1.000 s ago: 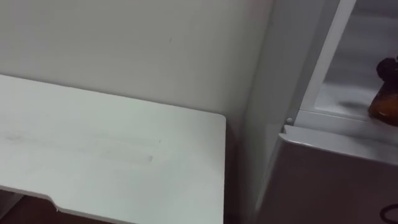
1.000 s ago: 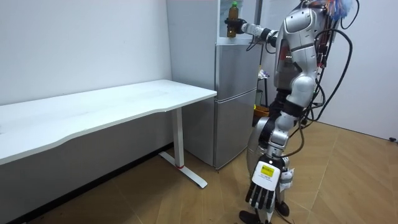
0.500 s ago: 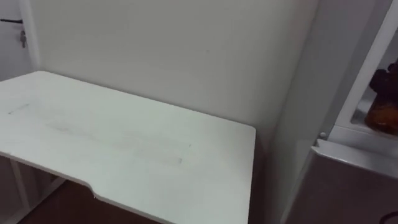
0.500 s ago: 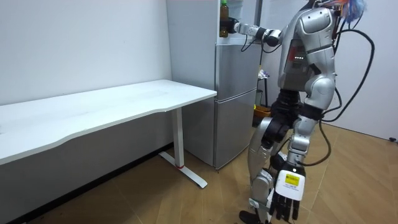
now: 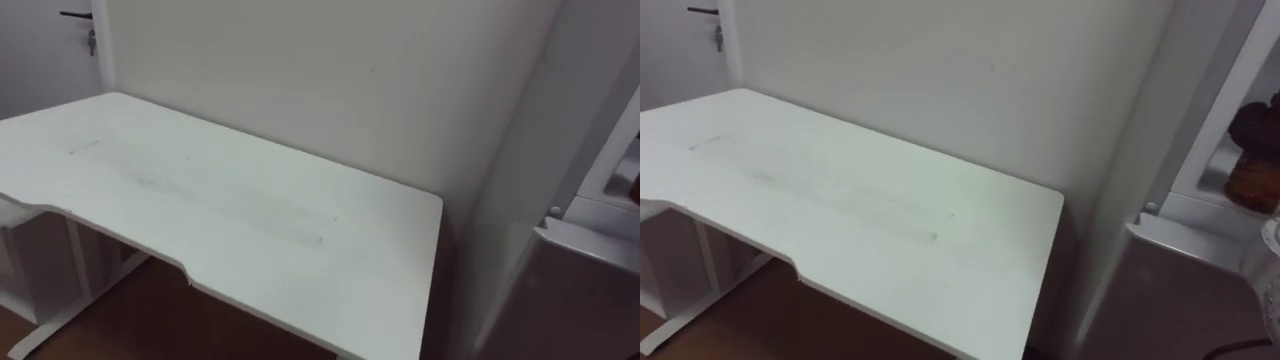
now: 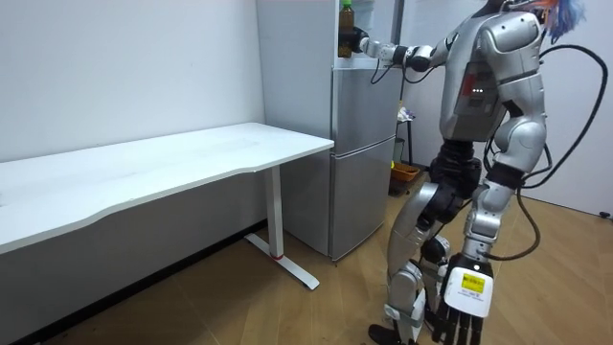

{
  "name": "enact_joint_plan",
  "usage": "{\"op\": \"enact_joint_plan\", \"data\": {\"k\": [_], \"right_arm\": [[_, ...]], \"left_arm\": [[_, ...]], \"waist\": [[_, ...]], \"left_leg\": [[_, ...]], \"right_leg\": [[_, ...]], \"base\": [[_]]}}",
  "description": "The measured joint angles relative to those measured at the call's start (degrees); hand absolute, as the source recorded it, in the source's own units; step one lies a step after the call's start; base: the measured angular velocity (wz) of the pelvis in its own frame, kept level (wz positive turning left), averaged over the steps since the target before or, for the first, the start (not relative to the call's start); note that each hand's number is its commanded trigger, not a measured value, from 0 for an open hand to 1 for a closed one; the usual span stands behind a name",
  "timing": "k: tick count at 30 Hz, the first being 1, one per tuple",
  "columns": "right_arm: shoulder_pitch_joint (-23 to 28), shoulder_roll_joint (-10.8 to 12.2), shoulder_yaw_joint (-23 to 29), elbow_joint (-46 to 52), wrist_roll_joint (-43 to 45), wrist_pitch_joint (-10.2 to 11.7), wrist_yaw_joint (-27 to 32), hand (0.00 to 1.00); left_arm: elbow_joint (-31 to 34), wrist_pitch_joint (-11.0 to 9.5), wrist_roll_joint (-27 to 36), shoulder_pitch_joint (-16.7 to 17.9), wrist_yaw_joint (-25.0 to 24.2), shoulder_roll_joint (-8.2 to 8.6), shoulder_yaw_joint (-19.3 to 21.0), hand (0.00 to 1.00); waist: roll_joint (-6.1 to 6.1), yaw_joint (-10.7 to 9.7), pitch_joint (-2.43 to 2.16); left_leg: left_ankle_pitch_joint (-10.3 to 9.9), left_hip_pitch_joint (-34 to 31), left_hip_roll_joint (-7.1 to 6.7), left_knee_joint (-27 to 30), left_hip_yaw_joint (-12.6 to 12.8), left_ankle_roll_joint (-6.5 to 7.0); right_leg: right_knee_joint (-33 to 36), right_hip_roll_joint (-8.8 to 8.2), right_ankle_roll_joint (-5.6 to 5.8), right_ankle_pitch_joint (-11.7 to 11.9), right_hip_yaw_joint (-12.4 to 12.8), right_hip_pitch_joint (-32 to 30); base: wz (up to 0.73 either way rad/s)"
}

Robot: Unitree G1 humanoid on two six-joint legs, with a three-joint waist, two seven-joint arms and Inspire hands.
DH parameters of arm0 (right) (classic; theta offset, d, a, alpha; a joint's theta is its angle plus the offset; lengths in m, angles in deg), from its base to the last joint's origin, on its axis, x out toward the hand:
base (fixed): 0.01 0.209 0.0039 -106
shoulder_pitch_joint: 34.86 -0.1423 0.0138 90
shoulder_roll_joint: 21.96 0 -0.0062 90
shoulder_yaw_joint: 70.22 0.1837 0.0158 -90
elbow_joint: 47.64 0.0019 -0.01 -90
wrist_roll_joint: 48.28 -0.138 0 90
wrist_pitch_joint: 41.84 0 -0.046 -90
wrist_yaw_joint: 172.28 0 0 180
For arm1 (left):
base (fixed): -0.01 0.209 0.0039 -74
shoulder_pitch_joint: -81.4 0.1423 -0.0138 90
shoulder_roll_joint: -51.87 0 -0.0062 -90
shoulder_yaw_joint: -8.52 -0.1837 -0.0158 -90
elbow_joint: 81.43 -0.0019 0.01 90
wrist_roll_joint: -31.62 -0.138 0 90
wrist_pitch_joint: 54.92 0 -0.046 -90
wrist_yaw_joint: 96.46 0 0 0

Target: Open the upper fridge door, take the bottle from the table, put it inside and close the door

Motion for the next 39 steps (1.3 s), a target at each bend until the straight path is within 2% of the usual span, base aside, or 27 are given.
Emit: {"op": "enact_joint_plan", "data": {"k": [1,2,3,7,12,15,19,23,27,39], "right_arm": [[-1.12,-0.35,-0.69,-1.84,-0.09,0.13,0.55,0.81],[-1.43,-0.57,-0.73,-2.55,-0.21,0.22,0.69,0.45],[-2.26,-0.81,-0.85,-4.31,-0.49,0.43,0.99,0.00],[-6.06,-0.91,-1.10,-10.40,-0.34,2.18,1.24,0.00],[-7.64,-1.02,-1.48,-12.53,-0.43,2.50,2.10,0.00],[-6.95,-1.10,-3.72,-15.32,0.43,1.71,1.93,0.00],[-6.78,-1.97,-6.27,-15.38,3.30,1.97,1.50,0.00],[-6.77,-2.21,-6.29,-15.38,3.40,1.98,1.12,0.00],[-6.76,-2.25,-6.31,-15.36,4.18,1.97,0.75,0.00],[-6.77,-3.42,-6.29,-15.33,4.53,1.89,-3.32,0.00]], "left_arm": [[0.08,0.09,0.59,-0.50,-0.01,-0.09,-0.65,0.00],[0.13,0.11,1.00,-0.80,-0.04,-0.21,-0.83,0.00],[0.15,0.13,1.78,-1.33,-0.06,-0.68,-1.43,0.00],[2.27,0.33,5.27,-1.62,-0.07,-2.10,-3.47,0.00],[2.57,0.61,8.48,-1.67,0.01,-3.39,-4.63,0.00],[2.58,0.64,8.62,-2.73,0.00,-3.43,-4.66,0.00],[2.58,0.56,8.60,-3.32,0.00,-3.57,-5.62,0.00],[2.70,0.60,8.58,-4.11,-0.02,-3.83,-5.73,0.00],[5.63,0.74,8.61,-4.05,0.03,-4.11,-5.78,0.00],[7.56,3.09,8.60,-4.01,-0.01,-4.21,-7.96,0.00]], "waist": [[0.00,0.57,0.00],[-0.03,0.84,0.05],[-0.13,1.22,0.16],[-0.23,1.40,0.21],[-0.44,1.75,0.34],[-0.45,2.64,0.62],[-0.44,3.04,0.63],[-0.40,3.02,0.66],[-0.23,2.96,0.76],[0.46,3.12,0.70]], "left_leg": [[0.00,-0.76,-0.16,0.65,0.11,-0.03],[0.05,-1.09,-0.11,0.94,0.24,-0.11],[0.12,-1.66,0.04,1.36,0.09,-0.21],[0.91,-3.64,0.36,1.64,-0.27,-0.40],[1.22,-4.78,0.85,1.64,0.25,-0.46],[1.23,-5.06,1.02,1.69,0.47,-0.48],[1.25,-6.21,1.43,1.93,1.07,-0.51],[1.24,-6.59,1.44,2.11,1.17,-0.48],[1.34,-6.62,1.45,2.12,1.30,-0.35],[1.42,-6.81,1.48,2.08,2.18,-0.03]], "right_leg": [[-0.07,-0.06,-0.17,-0.81,0.11,-0.68],[-0.17,-0.18,-0.17,-1.01,0.03,-0.84],[-0.10,0.01,-0.70,-1.23,-0.14,-1.21],[-0.04,0.30,-1.27,-0.89,-1.10,-2.91],[-0.01,0.39,-1.60,-0.41,-1.47,-4.25],[0.00,0.41,-1.71,-0.30,-1.35,-4.51],[0.11,0.45,-1.81,-0.11,-1.11,-5.88],[-0.02,0.50,-1.74,0.19,-1.01,-6.15],[-0.03,0.47,-1.73,0.20,-0.98,-6.19],[-0.02,0.39,-1.45,0.49,0.05,-6.78]], "base": [[0.09],[0.04],[0.06],[0.07],[-0.06],[-0.04],[-0.09],[-0.01],[0.00],[-0.02]]}}
